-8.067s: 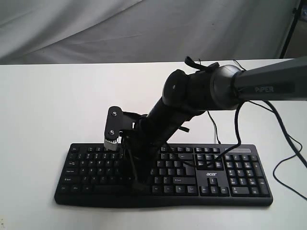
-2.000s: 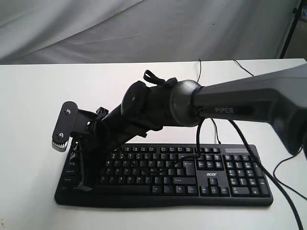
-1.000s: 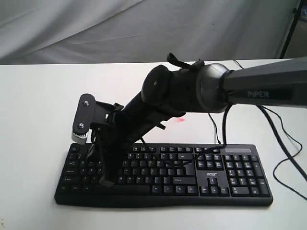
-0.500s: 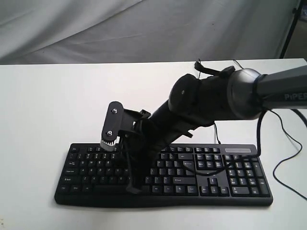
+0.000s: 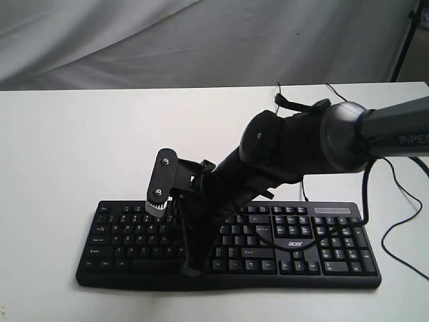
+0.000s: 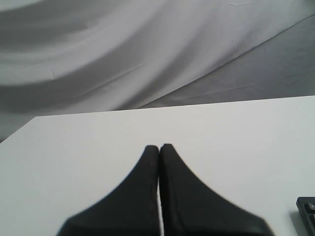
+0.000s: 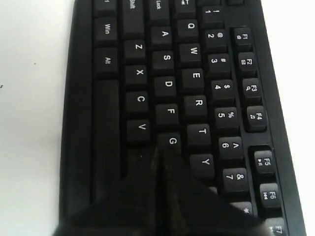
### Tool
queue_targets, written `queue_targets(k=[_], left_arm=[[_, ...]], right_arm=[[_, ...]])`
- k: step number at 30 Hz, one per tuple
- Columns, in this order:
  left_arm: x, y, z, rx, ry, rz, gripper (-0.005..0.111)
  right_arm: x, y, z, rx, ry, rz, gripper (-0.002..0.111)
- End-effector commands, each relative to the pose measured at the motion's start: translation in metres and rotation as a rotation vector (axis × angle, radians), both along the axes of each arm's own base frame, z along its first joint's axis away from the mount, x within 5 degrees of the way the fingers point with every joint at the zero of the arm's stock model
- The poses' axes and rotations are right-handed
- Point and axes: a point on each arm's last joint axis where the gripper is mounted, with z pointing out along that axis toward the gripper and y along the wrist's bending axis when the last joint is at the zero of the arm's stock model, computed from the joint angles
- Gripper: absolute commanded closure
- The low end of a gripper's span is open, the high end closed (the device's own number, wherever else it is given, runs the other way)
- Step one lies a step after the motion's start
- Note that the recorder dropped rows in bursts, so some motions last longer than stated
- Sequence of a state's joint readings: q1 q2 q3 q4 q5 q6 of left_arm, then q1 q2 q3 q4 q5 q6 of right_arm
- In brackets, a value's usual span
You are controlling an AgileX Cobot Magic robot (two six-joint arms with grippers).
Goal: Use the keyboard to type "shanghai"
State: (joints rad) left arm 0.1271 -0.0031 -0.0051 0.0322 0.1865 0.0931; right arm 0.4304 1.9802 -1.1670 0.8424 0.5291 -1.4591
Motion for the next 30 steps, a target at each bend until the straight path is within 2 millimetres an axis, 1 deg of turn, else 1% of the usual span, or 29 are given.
queue_targets(k=[1, 7, 12, 25, 30], left_arm=[[0.0, 0.0, -0.002, -0.004, 0.005, -0.004, 0.106], [0.0, 0.0, -0.002, -0.004, 0.005, -0.004, 0.106], [0.0, 0.0, -0.002, -0.004, 0.005, -0.004, 0.106], [0.0, 0.0, -0.002, -0.004, 0.005, -0.004, 0.106], [0.0, 0.0, -0.002, -0.004, 0.005, -0.004, 0.106]], right_arm=[[-0.001, -0.001, 0.003, 0.009, -0.001, -0.005, 0.108], [-0.002, -0.001, 0.003, 0.011, 0.006, 0.0, 0.108], [-0.001, -0.001, -0.004, 0.004, 0.019, -0.001, 0.108], [-0.002, -0.001, -0.009, -0.006, 0.027, 0.024, 0.108], [-0.002, -0.001, -0.015, -0.019, 0.037, 0.036, 0.108]])
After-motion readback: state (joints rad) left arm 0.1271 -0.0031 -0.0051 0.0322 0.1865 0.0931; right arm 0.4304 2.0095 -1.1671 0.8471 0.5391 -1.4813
